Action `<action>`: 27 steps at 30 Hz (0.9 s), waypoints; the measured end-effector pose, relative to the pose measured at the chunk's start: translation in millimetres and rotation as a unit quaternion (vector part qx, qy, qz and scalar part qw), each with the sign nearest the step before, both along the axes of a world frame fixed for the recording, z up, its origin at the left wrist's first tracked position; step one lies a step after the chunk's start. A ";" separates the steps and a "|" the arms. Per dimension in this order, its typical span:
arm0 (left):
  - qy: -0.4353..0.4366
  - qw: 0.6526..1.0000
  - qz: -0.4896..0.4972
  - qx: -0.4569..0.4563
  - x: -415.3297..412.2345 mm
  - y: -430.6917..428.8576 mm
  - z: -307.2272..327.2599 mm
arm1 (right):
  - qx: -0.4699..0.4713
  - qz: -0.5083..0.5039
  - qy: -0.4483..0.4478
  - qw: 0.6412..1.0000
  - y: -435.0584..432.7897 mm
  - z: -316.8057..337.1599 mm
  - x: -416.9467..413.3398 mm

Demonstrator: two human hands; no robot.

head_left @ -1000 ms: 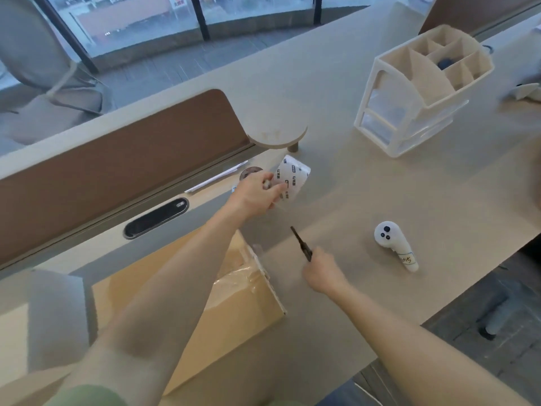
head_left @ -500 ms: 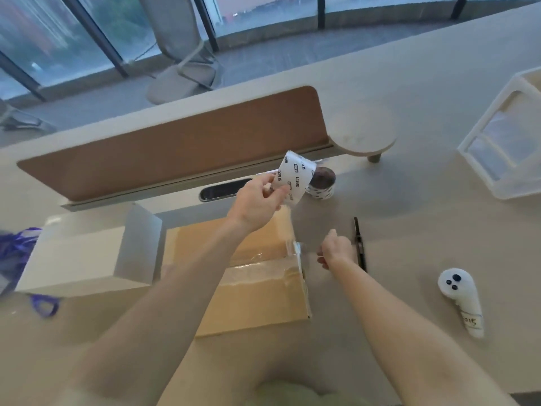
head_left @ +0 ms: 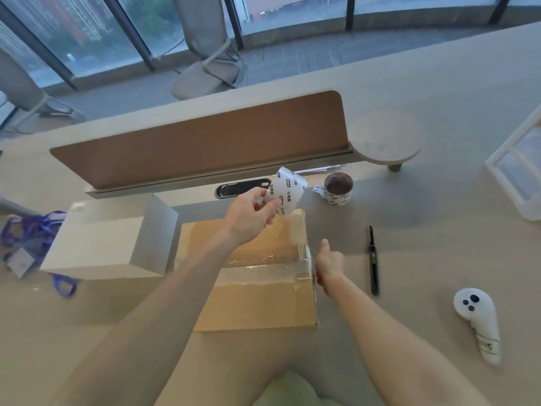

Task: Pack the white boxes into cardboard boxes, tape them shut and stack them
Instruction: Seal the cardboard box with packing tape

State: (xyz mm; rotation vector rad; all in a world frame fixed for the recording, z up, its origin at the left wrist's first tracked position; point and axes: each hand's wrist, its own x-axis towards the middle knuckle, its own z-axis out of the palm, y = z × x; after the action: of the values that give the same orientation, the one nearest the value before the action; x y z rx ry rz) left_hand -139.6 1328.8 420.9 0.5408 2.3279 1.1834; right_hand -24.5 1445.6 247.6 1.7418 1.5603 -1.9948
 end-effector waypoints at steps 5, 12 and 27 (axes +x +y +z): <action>-0.012 1.000 0.004 0.003 -1.3 -7.9 -3.1 | 0.112 0.075 -0.030 0.990 -4.4 -1.7 -7.2; -0.019 1.000 0.018 0.008 -2.3 -28.0 -10.0 | 0.200 0.098 -0.082 0.971 -6.0 -1.7 -14.6; -0.019 0.999 0.023 0.021 -0.8 -54.0 -0.1 | 0.272 0.162 -0.040 0.948 8.2 55.2 15.1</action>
State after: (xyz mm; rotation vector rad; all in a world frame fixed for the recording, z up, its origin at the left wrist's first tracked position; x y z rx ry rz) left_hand -140.3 1274.8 420.8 0.4775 2.2987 1.2550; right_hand -9.4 1453.8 302.9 1.5354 2.3443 -1.4048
